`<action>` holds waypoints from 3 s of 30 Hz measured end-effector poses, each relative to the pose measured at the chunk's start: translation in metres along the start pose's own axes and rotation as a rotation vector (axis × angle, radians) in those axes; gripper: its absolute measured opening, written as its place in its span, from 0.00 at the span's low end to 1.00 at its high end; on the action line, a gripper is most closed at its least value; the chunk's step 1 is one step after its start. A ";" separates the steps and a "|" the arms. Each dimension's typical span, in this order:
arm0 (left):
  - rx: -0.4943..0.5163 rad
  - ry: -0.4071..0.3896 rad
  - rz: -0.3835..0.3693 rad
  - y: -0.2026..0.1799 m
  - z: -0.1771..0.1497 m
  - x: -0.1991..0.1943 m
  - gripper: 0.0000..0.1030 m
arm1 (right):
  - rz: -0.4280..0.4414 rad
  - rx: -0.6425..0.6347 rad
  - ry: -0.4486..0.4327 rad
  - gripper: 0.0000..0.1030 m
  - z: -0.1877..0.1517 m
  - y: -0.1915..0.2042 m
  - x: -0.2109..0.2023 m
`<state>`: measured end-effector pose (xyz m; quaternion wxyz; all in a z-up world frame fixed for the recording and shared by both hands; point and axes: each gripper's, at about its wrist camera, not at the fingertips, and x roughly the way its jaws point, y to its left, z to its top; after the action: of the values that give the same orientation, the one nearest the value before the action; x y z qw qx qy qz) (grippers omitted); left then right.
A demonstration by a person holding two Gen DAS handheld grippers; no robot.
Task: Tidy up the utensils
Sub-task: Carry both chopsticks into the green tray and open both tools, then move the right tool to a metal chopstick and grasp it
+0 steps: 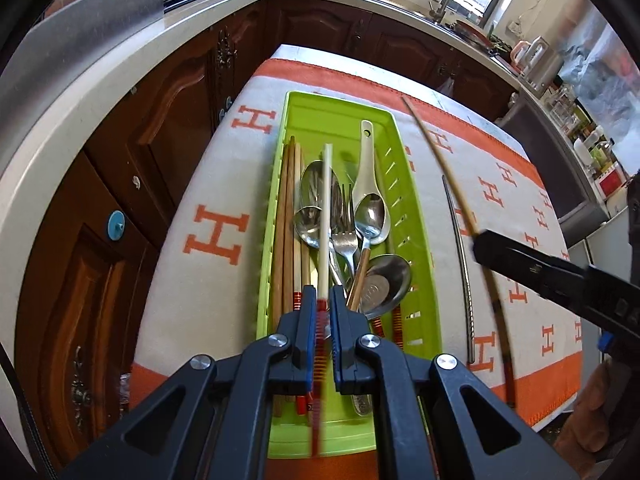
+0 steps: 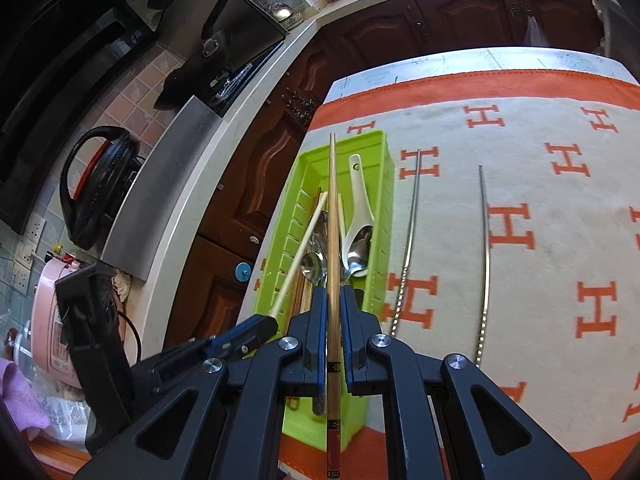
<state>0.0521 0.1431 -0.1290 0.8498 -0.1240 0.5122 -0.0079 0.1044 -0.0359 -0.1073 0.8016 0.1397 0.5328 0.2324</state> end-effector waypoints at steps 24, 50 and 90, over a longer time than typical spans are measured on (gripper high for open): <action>-0.005 -0.069 0.028 0.005 -0.005 -0.019 0.39 | -0.089 -0.010 0.050 0.11 -0.009 0.001 0.043; 0.038 -0.140 0.091 -0.016 -0.014 -0.033 0.61 | -0.096 0.014 -0.014 0.17 -0.016 -0.039 0.010; -0.070 -0.115 0.082 0.015 -0.001 -0.013 0.66 | -0.270 -0.113 0.109 0.06 0.047 -0.060 0.112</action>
<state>0.0434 0.1593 -0.1220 0.8727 -0.1327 0.4670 0.0520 0.1977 -0.0278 -0.2054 0.8020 0.0084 0.5757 0.1593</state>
